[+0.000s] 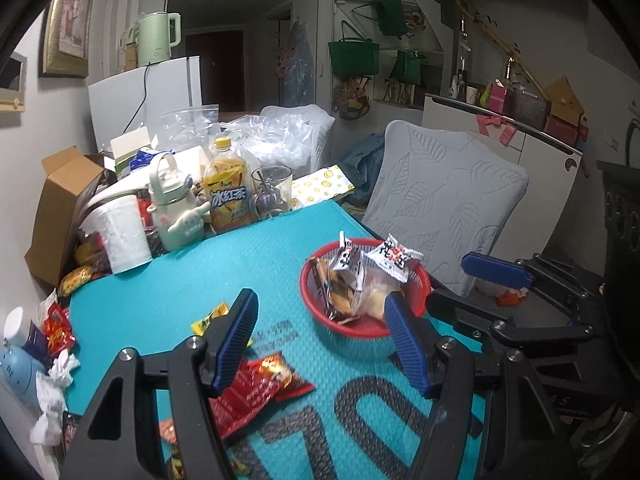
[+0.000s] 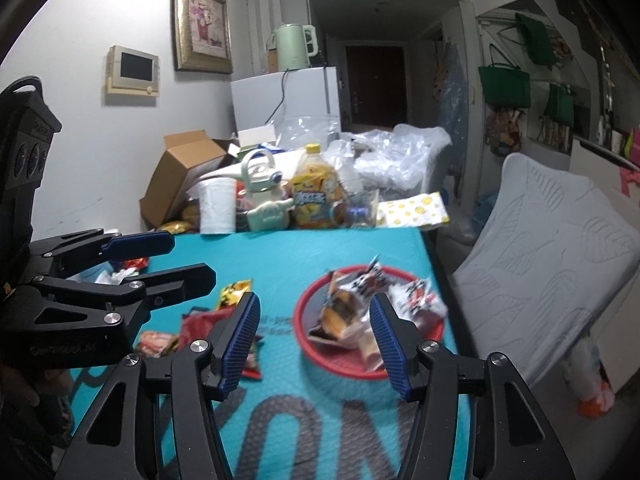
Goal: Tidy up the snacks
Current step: 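Move both tools away from the basket toward the table, then move both open tools down toward the snack pile on the table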
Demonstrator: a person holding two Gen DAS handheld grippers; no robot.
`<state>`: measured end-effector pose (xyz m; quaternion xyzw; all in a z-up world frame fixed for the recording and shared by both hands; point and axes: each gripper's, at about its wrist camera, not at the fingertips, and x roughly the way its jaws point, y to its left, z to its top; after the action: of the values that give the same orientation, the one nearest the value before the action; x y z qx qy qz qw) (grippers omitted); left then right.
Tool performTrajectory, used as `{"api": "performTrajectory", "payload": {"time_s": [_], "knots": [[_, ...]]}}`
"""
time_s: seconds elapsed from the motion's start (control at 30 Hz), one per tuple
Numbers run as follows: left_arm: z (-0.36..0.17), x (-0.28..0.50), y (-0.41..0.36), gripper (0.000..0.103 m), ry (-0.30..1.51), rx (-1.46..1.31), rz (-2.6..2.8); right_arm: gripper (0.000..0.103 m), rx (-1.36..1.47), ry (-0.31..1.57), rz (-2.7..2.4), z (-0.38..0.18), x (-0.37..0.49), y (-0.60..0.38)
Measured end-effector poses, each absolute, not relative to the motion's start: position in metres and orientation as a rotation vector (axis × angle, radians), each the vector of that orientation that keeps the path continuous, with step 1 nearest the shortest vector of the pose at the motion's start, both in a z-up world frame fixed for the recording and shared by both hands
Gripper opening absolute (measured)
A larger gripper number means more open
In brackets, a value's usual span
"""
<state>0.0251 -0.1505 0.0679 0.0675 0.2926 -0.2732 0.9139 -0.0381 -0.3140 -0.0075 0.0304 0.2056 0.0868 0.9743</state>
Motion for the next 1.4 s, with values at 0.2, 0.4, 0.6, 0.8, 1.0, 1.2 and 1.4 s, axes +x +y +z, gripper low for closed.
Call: {"api": "performTrajectory", "payload": {"time_s": [0.2,0.4,0.6,0.8,1.0,1.2,1.4], "knots": [[0.057,0.006,-0.128,0.065,0.612,0.132,-0.527,0.058,0.082,0.446,0.221,-0.025,-0.049,-0.296],[0.039,0.001,-0.103,0.065,0.655,0.105,-0.465,0.058,0.116,0.501,0.294,-0.047,-0.049,-0.276],[0.016,0.002,-0.078,0.065,0.709,0.053,-0.407,0.058,0.101,0.554,0.353,-0.064,-0.039,-0.253],[-0.002,0.01,-0.056,0.065,0.757,0.028,-0.34,0.058,0.084,0.597,0.401,-0.076,-0.021,-0.23],[-0.015,0.022,-0.037,0.065,0.796,-0.004,-0.293,0.058,0.068,0.647,0.438,-0.089,0.002,-0.212],[-0.03,0.041,-0.023,0.065,0.845,-0.038,-0.26,0.058,0.039,0.678,0.432,-0.098,0.024,-0.203],[-0.051,0.06,-0.019,0.065,0.917,-0.067,-0.251,0.058,0.053,0.699,0.399,-0.1,0.047,-0.207]]}}
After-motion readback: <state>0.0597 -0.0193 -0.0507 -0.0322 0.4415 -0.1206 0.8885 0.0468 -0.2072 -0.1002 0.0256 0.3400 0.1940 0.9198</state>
